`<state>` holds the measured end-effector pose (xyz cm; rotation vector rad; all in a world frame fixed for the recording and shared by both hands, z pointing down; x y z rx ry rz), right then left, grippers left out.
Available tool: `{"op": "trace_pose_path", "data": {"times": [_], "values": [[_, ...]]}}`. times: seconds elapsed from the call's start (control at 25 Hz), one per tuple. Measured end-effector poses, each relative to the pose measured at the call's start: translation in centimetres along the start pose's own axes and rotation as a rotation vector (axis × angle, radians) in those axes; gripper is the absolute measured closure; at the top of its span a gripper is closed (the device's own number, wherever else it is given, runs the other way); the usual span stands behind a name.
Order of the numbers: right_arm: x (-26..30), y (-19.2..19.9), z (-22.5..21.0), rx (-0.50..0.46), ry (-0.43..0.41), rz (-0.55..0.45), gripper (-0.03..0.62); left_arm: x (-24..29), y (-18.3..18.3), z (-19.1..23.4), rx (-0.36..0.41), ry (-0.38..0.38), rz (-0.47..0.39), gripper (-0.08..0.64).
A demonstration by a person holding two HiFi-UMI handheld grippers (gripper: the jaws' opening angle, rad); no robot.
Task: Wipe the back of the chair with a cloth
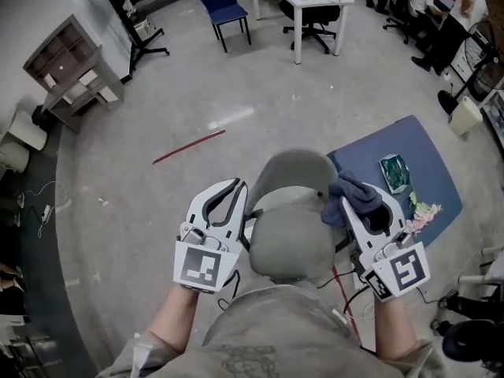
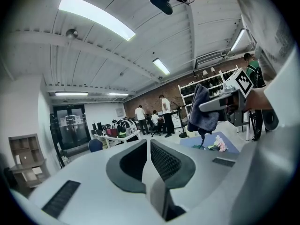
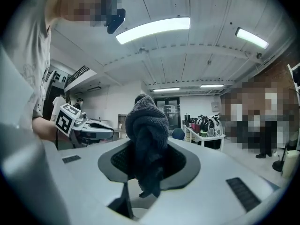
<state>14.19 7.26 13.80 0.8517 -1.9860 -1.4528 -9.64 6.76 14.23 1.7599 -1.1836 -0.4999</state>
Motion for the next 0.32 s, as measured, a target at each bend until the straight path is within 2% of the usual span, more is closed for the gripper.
{"op": "trace_pose_path", "data": {"times": [0.32], "values": [[0.8, -1.0, 0.6, 0.001, -0.012, -0.013, 0.451, -0.7, -1.2, 0.6, 0.016, 0.004, -0.012, 0.522]]}}
Point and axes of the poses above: the fingertips, and each gripper's own axes: x forward along the fingers, z to its left, y out of its underside, the point moved 5 cm from there along -x, backward along the fingers, and after that the axes turned 15 degrees about x, right-handed, at the moved point
